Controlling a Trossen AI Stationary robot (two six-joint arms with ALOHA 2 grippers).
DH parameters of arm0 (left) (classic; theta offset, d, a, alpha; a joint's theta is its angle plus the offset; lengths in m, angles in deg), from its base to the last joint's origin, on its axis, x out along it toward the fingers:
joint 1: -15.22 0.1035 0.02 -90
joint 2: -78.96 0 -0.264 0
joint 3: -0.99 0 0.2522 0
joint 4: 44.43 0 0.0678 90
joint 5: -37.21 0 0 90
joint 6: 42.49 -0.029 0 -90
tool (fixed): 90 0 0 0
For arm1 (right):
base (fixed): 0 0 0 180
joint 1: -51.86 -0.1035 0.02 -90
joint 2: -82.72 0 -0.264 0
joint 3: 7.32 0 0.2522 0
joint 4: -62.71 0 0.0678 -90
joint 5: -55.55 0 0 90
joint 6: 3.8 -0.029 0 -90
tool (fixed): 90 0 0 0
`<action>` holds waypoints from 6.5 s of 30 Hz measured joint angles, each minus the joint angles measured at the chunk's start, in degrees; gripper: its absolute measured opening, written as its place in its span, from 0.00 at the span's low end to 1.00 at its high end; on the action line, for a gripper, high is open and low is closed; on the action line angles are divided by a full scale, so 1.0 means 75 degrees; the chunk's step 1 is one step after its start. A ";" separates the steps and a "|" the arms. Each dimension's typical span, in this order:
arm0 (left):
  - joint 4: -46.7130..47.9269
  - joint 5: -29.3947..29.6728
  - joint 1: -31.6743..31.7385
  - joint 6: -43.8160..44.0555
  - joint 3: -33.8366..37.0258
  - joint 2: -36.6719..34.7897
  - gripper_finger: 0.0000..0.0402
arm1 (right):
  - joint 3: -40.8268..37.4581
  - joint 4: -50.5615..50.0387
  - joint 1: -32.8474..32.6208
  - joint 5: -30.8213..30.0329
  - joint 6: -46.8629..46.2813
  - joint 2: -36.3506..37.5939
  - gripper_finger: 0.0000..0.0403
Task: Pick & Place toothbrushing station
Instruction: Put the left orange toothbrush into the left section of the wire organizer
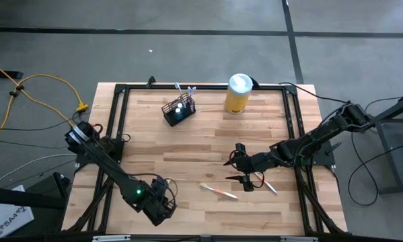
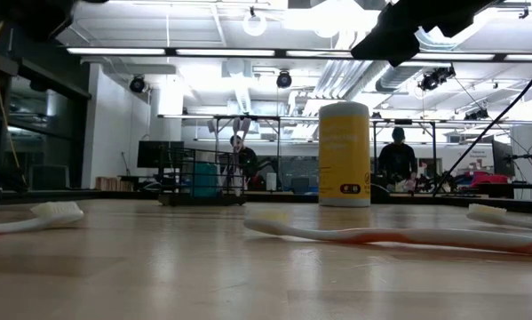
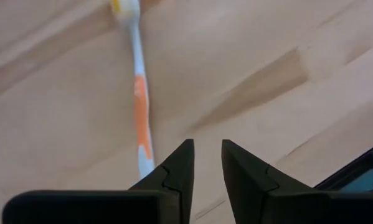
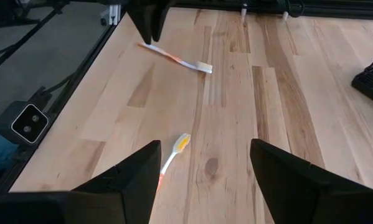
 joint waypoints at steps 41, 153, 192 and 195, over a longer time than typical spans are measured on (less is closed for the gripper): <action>0.0704 -0.0987 0.0277 0.0392 0.0012 0.0674 0.34 | 0.0000 -0.0024 -0.0003 0.0001 0.0000 0.0000 0.59; 0.0804 -0.0712 0.0830 -0.1376 0.0009 0.1444 0.27 | 0.0000 -0.0207 -0.0003 0.0001 0.0000 0.0000 0.59; 0.1099 -0.1534 0.0665 -0.1019 0.0012 0.1444 0.01 | 0.0000 -0.0208 -0.0001 0.0001 0.0000 0.0000 0.59; 0.1089 -0.1138 0.0581 -0.1010 0.0005 0.1444 0.01 | 0.0000 -0.0208 -0.0001 0.0001 0.0000 0.0000 0.59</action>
